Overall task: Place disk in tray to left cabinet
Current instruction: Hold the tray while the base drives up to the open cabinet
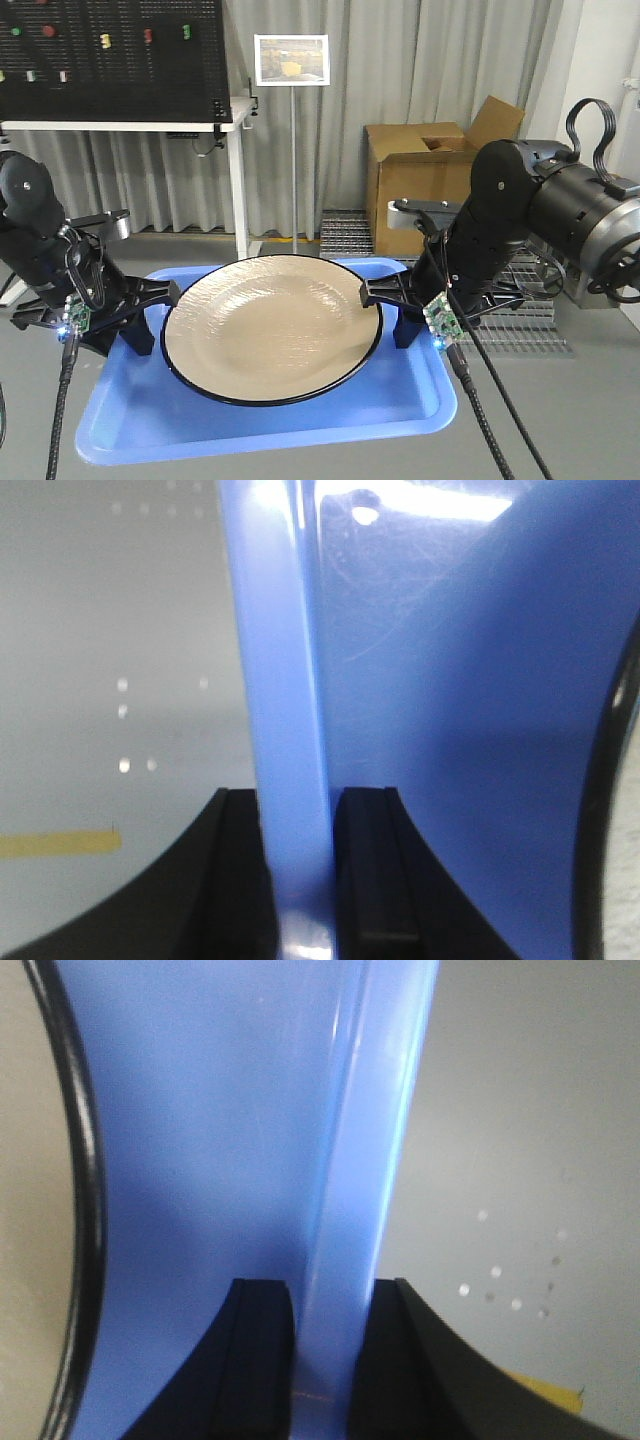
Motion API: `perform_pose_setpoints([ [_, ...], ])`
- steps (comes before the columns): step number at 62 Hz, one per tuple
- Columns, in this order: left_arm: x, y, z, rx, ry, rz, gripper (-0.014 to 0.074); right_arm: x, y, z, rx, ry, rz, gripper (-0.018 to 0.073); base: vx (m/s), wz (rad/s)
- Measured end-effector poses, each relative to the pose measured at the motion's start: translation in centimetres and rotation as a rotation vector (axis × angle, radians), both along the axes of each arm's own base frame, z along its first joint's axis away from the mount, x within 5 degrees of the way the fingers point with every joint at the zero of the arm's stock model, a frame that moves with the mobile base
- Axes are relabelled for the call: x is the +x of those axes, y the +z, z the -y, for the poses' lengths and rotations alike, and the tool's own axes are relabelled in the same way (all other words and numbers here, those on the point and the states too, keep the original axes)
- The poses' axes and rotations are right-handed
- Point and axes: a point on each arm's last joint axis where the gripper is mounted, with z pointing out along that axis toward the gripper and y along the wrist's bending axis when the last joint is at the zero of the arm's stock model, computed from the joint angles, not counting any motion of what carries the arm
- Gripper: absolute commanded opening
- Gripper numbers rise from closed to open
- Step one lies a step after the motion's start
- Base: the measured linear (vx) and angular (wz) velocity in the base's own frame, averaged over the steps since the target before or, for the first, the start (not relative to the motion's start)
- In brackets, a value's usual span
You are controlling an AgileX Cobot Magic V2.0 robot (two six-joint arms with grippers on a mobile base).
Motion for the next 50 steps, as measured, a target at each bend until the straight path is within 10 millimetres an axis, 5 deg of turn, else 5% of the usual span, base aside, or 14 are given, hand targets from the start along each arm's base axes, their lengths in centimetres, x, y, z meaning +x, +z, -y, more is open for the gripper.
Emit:
perform_pose_setpoints([
  [50, 0.00, 0.00, 0.01, -0.001, 0.000, 0.001, -0.0001, 0.00, 0.00, 0.00, 0.000, 0.000, 0.000, -0.0002, 0.65, -0.15],
])
